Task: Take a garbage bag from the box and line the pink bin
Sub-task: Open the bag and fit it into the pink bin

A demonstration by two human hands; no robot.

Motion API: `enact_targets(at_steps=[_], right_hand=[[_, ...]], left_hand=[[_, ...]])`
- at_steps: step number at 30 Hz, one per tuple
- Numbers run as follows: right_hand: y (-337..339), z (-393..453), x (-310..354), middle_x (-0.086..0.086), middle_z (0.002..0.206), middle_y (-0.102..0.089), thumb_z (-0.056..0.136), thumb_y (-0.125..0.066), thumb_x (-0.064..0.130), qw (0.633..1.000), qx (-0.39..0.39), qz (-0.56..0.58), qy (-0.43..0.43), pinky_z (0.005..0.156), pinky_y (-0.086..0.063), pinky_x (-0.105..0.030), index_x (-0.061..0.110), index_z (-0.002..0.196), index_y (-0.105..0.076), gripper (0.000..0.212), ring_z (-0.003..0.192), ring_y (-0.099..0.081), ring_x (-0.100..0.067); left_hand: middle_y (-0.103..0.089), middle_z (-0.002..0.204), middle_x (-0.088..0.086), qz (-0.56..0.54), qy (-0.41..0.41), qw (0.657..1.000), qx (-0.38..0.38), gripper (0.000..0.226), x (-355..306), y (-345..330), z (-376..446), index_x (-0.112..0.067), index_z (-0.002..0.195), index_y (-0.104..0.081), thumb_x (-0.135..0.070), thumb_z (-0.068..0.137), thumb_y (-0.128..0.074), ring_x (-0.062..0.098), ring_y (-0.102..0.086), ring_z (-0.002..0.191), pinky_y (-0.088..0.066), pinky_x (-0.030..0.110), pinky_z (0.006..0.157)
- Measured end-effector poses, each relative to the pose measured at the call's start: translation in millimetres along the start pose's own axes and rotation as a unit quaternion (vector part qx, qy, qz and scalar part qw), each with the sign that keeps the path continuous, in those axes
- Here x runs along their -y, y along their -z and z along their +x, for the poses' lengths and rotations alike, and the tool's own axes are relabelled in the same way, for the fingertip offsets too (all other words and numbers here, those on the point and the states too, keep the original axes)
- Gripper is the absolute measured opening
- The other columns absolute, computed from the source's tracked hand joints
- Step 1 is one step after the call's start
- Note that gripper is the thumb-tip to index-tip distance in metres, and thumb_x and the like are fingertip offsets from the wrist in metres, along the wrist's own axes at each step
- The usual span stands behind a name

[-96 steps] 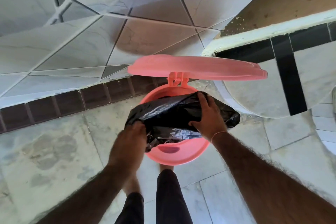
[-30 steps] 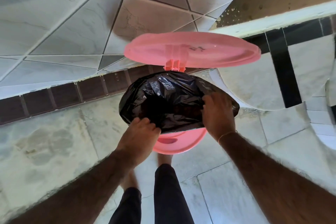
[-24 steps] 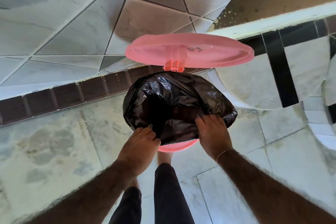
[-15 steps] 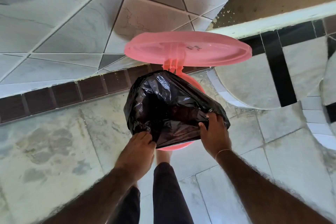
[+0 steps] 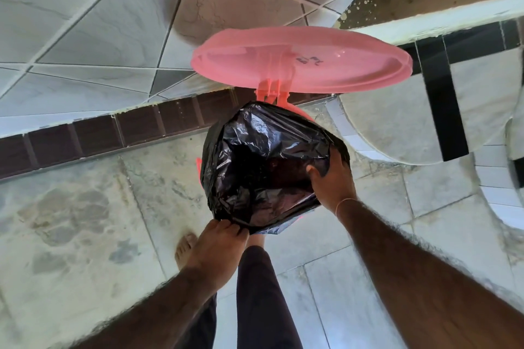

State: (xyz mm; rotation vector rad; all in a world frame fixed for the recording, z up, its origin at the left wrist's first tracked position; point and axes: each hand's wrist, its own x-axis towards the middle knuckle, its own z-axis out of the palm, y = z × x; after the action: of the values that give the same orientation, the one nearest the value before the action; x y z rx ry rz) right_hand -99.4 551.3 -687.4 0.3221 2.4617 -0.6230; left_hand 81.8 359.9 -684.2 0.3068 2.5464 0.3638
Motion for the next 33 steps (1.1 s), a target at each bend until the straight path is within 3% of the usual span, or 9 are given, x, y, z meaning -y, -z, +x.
enact_targets(at_steps=[8,14,17,19,21,23,28,31,33], right_hand=[[11.2,-15.9,-19.9,-0.012,0.158,-0.022,0.058,-0.09,0.022,0.992,0.1,-0.039,0.064,0.108,-0.041,-0.043,0.037,0.152,0.006,0.135,0.139,-0.036,-0.032],[15.0,-6.3,-21.5,-0.005,0.157,-0.028,0.053,-0.091,0.031,0.991,0.109,-0.029,0.065,0.109,-0.041,-0.045,0.032,0.153,-0.001,0.134,0.138,-0.038,-0.028],[12.7,1.7,-17.4,-0.005,0.132,-0.057,0.063,-0.081,0.039,0.996,0.073,0.022,0.043,0.102,-0.045,-0.044,0.024,0.144,-0.029,0.097,0.122,-0.053,-0.03],[8.7,5.4,-11.1,-0.006,0.123,-0.062,0.077,-0.073,0.037,0.998,0.046,0.039,0.013,0.101,-0.045,-0.041,0.018,0.135,-0.043,0.067,0.117,-0.056,-0.031],[4.0,9.5,-4.4,-0.008,0.121,-0.063,0.086,-0.064,0.039,0.998,0.028,0.06,-0.021,0.099,-0.043,-0.036,0.015,0.127,-0.051,0.049,0.117,-0.056,-0.031],[-0.3,14.8,-0.1,-0.012,0.123,-0.063,0.092,-0.054,0.042,0.996,0.02,0.078,-0.047,0.097,-0.041,-0.034,0.013,0.125,-0.055,0.044,0.117,-0.056,-0.032],[-2.0,32.6,9.4,-0.023,0.126,-0.062,0.1,-0.035,0.044,0.99,-0.021,0.085,-0.108,0.099,-0.044,-0.041,0.004,0.12,-0.062,0.053,0.116,-0.056,-0.041],[-0.6,41.1,13.8,-0.025,0.128,-0.06,0.1,-0.031,0.047,0.986,-0.033,0.081,-0.143,0.103,-0.042,-0.043,0.001,0.121,-0.063,0.06,0.118,-0.055,-0.041],[0.3,44.1,16.0,-0.027,0.13,-0.058,0.1,-0.028,0.047,0.987,-0.033,0.065,-0.145,0.105,-0.041,-0.043,-0.001,0.122,-0.061,0.063,0.12,-0.054,-0.04]], left_hand=[[-0.069,0.112,0.013,0.026,0.078,0.994,0.079,0.072,7.1,-5.9,-4.0,-0.021,0.115,-0.068,-0.017,0.044,-0.079,0.038,-0.064,0.103,-0.049,0.059,0.086],[-0.069,0.114,0.005,-0.124,0.202,0.972,-0.008,0.04,22.2,0.1,-0.7,-0.015,0.115,-0.066,-0.019,0.075,-0.067,0.026,-0.062,0.109,-0.05,0.044,0.09],[-0.067,0.119,0.007,-0.364,0.36,0.856,-0.077,0.033,29.2,17.6,8.6,-0.012,0.12,-0.063,-0.017,0.088,-0.056,0.026,-0.061,0.111,-0.047,0.032,0.092],[-0.07,0.098,0.009,-0.482,0.434,0.756,-0.093,0.025,37.5,29.3,19.1,-0.007,0.1,-0.067,-0.02,0.083,-0.054,0.028,-0.065,0.094,-0.05,0.027,0.077],[-0.069,0.083,0.014,-0.576,0.474,0.655,-0.122,0.024,50.0,36.1,33.3,-0.003,0.079,-0.064,-0.024,0.075,-0.053,0.033,-0.067,0.082,-0.058,0.042,0.075],[-0.063,0.079,0.013,-0.617,0.492,0.602,-0.123,0.017,59.0,41.8,44.2,-0.007,0.068,-0.06,-0.019,0.08,-0.056,0.027,-0.063,0.075,-0.058,0.045,0.078],[-0.044,0.053,0.006,-0.494,0.505,0.682,-0.191,0.027,64.7,49.1,57.1,-0.007,0.061,-0.05,-0.019,0.084,-0.058,0.024,-0.041,0.055,-0.031,0.033,0.055],[-0.057,0.073,0.003,-0.457,0.515,0.672,-0.271,0.013,64.6,52.9,59.5,-0.013,0.092,-0.054,-0.012,0.083,-0.063,0.022,-0.052,0.066,-0.036,0.028,0.064],[-0.054,0.092,0.006,-0.404,0.48,0.716,-0.306,0.021,69.4,50.8,59.2,-0.011,0.096,-0.053,-0.001,0.079,-0.062,0.021,-0.05,0.079,-0.036,0.027,0.072]])
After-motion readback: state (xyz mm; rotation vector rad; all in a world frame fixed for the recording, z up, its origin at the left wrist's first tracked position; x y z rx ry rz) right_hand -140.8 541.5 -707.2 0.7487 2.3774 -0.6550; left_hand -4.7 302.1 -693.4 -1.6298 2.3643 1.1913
